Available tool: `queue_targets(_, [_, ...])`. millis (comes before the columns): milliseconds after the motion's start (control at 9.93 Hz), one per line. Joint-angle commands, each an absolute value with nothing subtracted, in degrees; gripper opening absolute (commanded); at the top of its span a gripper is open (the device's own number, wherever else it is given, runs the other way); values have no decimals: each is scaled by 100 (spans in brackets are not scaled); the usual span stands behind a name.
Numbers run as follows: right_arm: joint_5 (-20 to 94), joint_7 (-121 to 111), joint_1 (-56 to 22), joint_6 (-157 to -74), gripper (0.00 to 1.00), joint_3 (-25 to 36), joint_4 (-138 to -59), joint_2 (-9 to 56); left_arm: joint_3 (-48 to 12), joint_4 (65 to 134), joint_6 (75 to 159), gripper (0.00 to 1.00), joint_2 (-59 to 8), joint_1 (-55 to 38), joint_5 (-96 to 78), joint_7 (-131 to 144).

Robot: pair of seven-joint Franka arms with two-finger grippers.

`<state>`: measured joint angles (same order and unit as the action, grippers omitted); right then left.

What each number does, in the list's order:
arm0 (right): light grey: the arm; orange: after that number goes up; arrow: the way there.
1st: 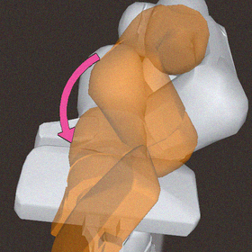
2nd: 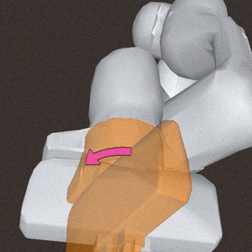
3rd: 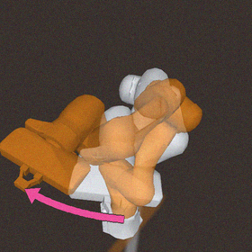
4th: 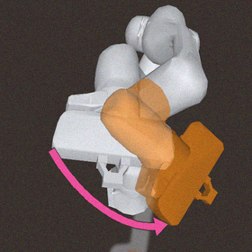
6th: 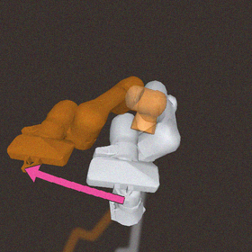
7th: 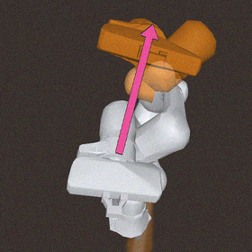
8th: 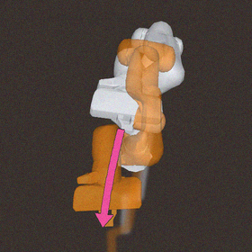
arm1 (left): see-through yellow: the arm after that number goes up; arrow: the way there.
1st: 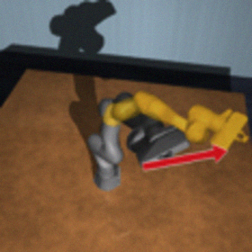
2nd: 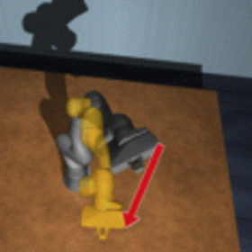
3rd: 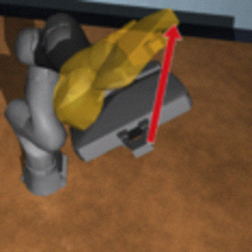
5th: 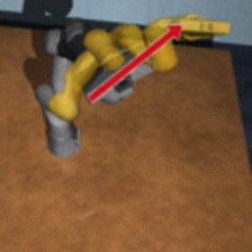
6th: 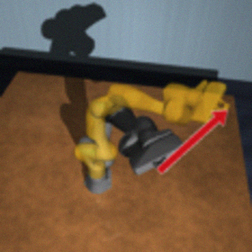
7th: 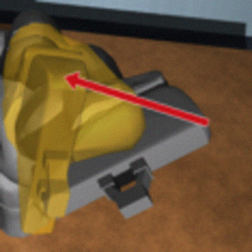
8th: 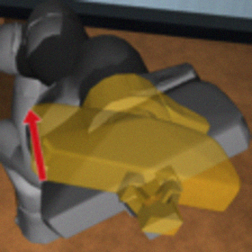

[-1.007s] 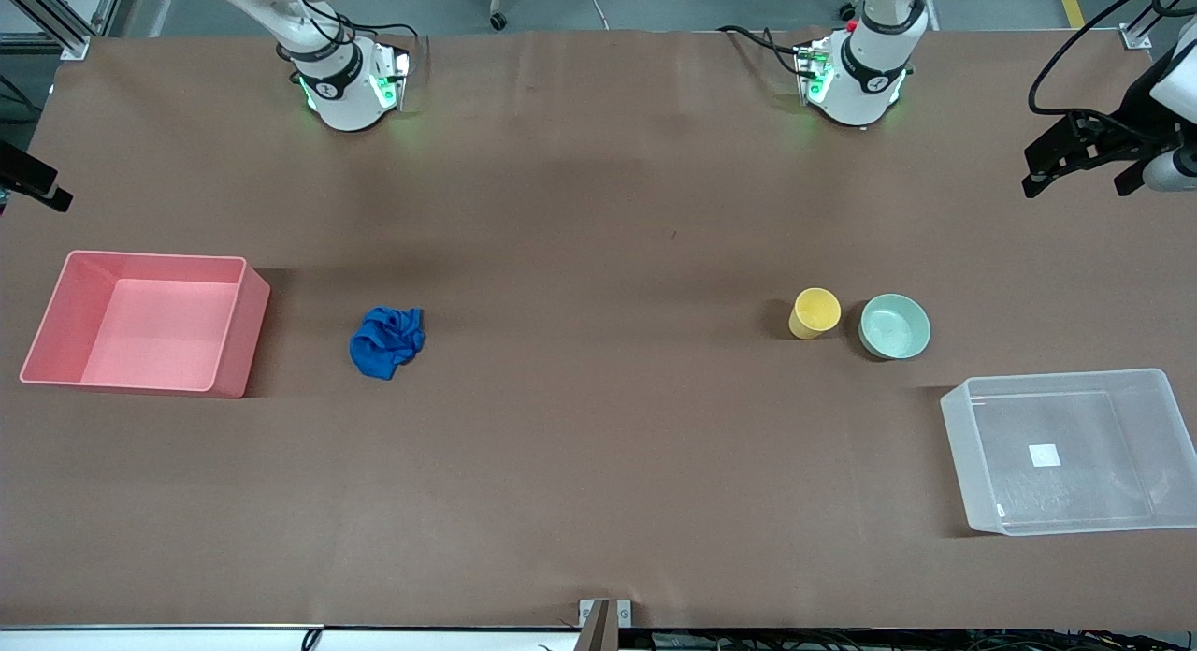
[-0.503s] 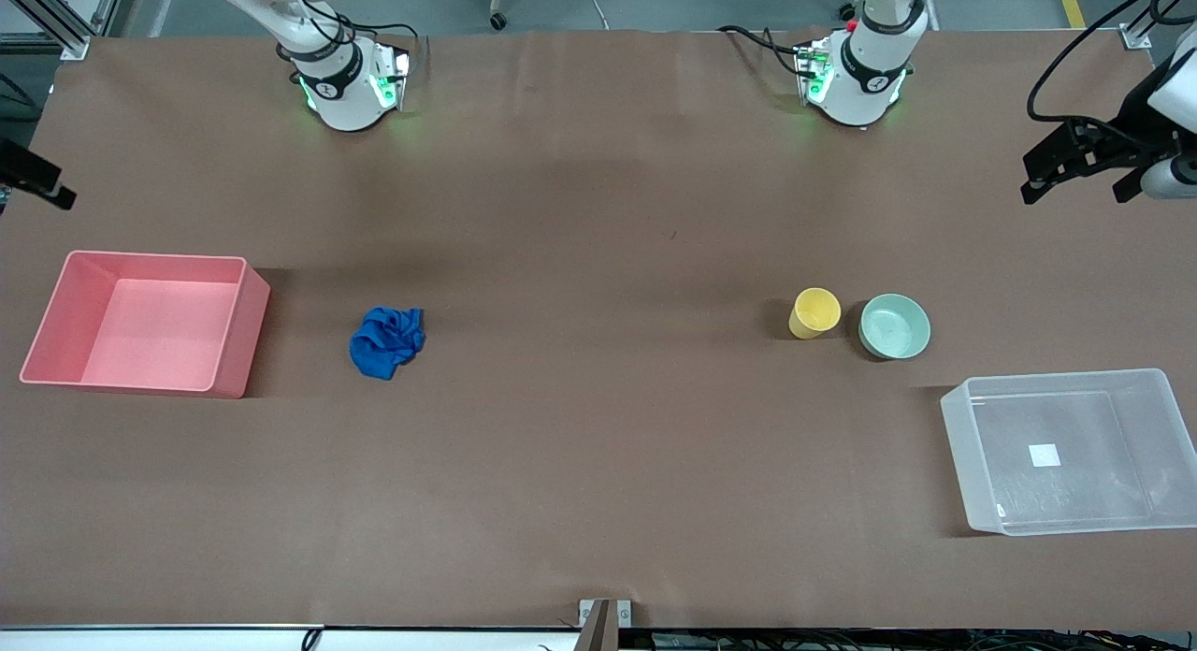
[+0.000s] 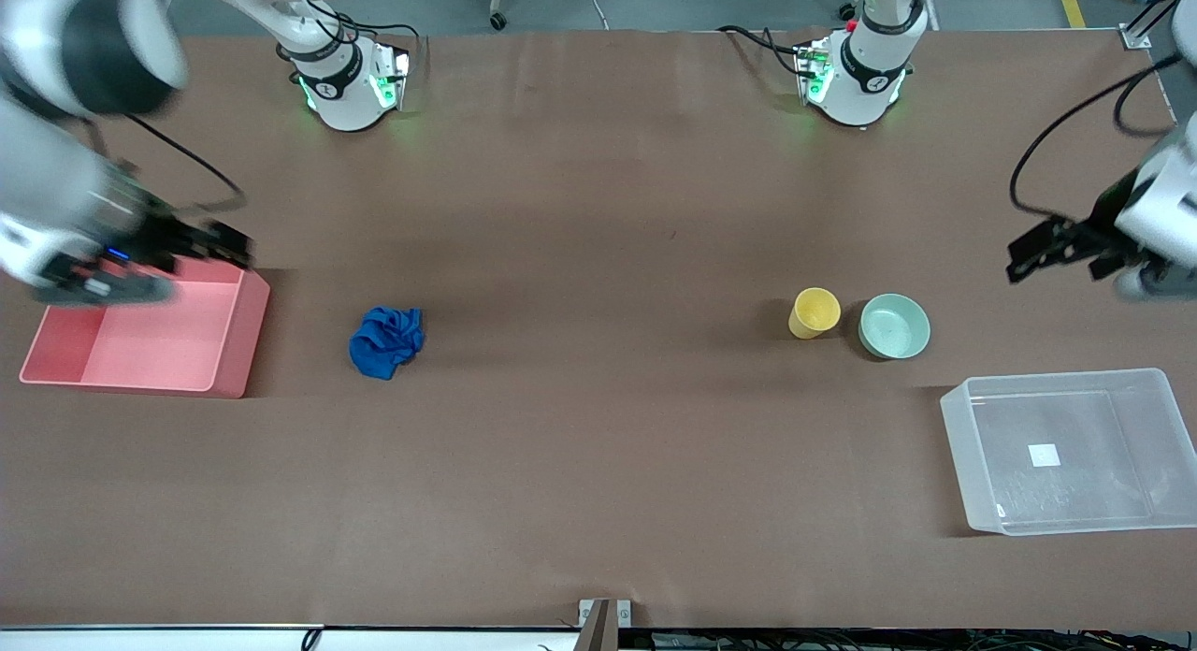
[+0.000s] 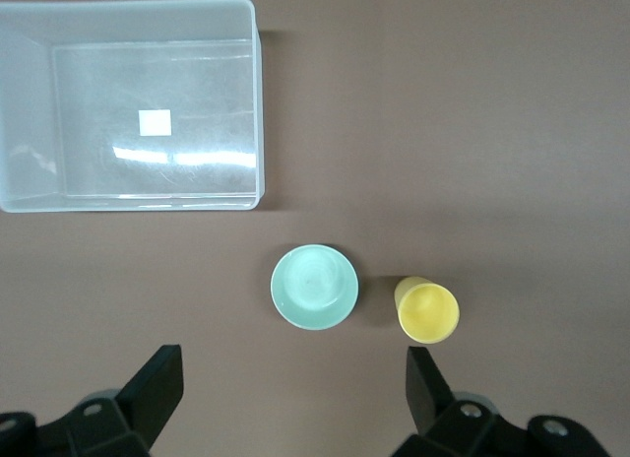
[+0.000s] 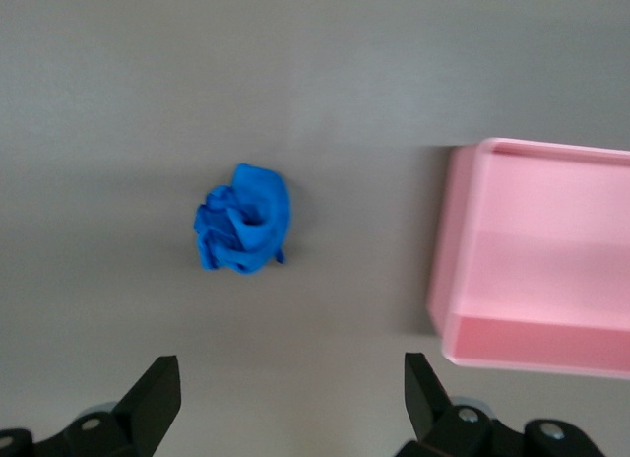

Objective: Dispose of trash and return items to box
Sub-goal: 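Grasp the blue cloth with the right gripper while the left gripper grasps the bowl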

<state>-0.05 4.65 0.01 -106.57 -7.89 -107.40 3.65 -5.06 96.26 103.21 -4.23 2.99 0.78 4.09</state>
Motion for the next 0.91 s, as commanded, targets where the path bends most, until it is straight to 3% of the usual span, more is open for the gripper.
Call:
queue_targets(0, [-9,860,0,-12270,100,-1159,-11853,779,-510,11051,11490,99,-352,360,70,343])
queue_targets(302, [-384,853,-132,-13717,100,-1151,-12137,1895,-510,12634,13397,98,-491,606,79,282])
queue_targets(805, [-844,974,-70,-14605,100,-1143,-12357,2417,-519,13121,15123,98,-1686,993,88,-123])
